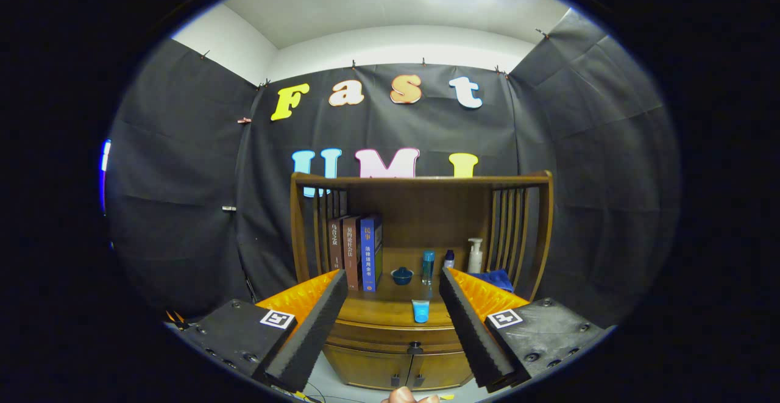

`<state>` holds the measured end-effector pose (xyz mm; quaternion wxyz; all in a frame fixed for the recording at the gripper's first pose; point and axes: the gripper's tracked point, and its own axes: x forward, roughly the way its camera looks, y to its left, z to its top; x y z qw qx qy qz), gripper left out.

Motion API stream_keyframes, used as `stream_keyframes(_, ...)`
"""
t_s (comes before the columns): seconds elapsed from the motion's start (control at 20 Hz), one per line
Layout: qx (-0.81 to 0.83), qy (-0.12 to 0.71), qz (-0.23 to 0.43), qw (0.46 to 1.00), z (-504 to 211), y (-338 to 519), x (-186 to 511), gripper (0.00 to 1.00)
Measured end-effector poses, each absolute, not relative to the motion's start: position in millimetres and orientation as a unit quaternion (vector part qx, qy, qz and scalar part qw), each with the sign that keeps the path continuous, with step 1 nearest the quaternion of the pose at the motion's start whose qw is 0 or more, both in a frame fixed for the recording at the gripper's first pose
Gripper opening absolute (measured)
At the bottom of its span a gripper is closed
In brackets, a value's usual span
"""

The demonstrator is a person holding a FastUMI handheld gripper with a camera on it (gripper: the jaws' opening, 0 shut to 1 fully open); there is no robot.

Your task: Pull open the drawer, take out the items inside it, and place them on the countertop above the cabinet.

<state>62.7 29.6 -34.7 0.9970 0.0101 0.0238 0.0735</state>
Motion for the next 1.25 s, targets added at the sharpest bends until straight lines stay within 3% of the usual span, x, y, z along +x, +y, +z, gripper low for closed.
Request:
stream_keyframes(0.45, 0.019, 0.003, 0.089, 0.996, 21.9, 42.6, -17.1, 0.99)
stream_keyframes(1.25, 0.043, 0.011, 0.064, 0.997, 17.5, 21.2, -23.0, 0.99)
